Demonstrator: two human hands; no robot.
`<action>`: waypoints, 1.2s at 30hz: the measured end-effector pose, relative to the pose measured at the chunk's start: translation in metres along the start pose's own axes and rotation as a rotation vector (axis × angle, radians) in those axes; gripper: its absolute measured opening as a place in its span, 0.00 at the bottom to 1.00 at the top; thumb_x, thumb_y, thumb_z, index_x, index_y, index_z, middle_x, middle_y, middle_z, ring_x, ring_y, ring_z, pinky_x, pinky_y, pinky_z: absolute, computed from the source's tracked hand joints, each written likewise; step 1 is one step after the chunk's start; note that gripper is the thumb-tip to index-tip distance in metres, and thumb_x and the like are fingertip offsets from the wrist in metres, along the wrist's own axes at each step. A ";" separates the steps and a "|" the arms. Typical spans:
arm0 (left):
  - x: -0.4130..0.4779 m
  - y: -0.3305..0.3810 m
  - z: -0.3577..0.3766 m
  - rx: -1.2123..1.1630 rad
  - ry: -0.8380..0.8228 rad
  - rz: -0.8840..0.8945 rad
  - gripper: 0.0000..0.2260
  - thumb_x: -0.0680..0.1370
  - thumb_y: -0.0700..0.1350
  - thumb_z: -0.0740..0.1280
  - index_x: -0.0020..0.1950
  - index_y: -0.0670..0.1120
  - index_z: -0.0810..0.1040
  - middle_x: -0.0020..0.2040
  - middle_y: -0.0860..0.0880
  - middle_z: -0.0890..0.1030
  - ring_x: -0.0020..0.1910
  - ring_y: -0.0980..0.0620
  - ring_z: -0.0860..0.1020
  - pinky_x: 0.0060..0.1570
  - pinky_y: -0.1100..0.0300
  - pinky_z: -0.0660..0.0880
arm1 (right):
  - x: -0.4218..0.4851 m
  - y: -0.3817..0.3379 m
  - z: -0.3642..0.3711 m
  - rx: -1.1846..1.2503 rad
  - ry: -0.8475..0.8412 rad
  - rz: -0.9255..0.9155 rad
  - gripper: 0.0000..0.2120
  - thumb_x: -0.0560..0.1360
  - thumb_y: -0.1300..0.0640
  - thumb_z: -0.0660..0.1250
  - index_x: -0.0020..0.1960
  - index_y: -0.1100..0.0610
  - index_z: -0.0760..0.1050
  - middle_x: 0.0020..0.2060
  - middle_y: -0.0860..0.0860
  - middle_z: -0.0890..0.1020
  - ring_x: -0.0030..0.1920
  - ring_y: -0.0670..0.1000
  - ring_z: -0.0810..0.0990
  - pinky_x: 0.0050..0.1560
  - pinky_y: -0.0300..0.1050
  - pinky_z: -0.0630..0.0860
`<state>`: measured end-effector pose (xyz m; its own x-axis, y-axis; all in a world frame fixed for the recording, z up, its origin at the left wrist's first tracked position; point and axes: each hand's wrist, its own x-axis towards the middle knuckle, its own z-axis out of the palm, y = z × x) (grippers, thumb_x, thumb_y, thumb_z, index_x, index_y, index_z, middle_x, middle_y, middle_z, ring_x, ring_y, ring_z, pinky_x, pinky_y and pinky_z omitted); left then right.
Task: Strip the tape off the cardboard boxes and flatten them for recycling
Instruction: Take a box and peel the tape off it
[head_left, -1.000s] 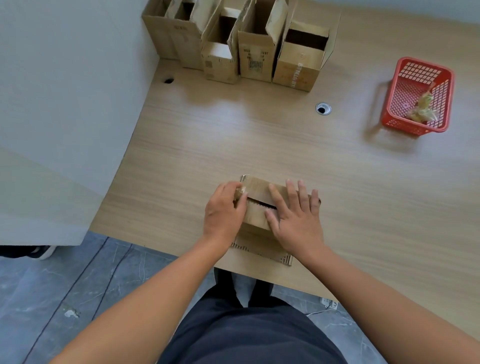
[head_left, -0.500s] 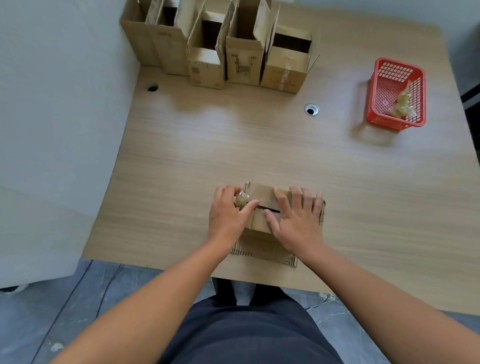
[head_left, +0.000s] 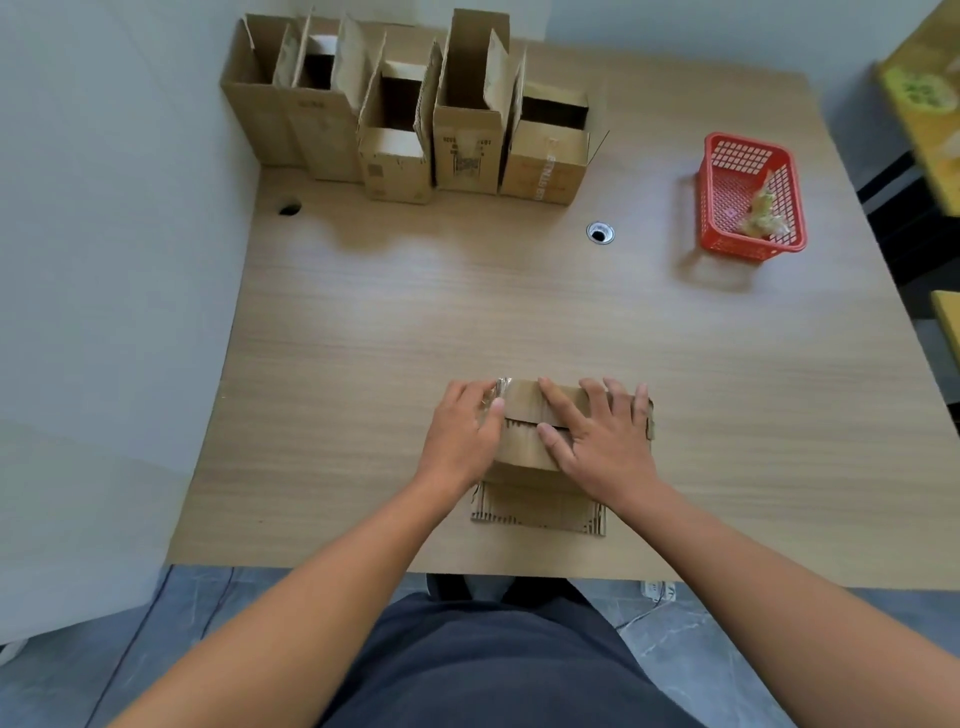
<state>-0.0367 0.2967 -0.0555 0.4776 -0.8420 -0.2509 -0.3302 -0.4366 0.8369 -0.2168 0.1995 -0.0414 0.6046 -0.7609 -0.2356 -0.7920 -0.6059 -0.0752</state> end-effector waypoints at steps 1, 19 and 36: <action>-0.001 -0.002 -0.001 -0.028 -0.016 -0.023 0.21 0.81 0.61 0.63 0.70 0.52 0.76 0.69 0.53 0.66 0.67 0.54 0.71 0.63 0.61 0.67 | 0.000 0.000 0.001 0.001 0.006 0.001 0.31 0.77 0.29 0.38 0.79 0.31 0.44 0.73 0.52 0.61 0.77 0.61 0.55 0.77 0.71 0.38; 0.028 0.022 -0.014 0.201 0.032 0.033 0.08 0.82 0.49 0.65 0.45 0.49 0.74 0.42 0.52 0.78 0.42 0.53 0.76 0.39 0.56 0.70 | -0.005 -0.003 0.002 -0.002 0.069 -0.007 0.32 0.78 0.27 0.39 0.80 0.32 0.49 0.72 0.52 0.66 0.76 0.61 0.59 0.78 0.69 0.40; 0.042 0.022 0.007 -0.659 0.047 -0.530 0.11 0.80 0.39 0.65 0.37 0.44 0.77 0.36 0.45 0.78 0.38 0.46 0.80 0.47 0.47 0.82 | 0.000 0.000 0.005 0.012 0.108 -0.045 0.32 0.78 0.25 0.43 0.80 0.33 0.53 0.66 0.52 0.69 0.69 0.59 0.65 0.78 0.70 0.43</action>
<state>-0.0298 0.2496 -0.0507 0.4731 -0.5578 -0.6820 0.4824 -0.4837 0.7303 -0.2174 0.2004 -0.0459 0.6446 -0.7541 -0.1257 -0.7645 -0.6376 -0.0948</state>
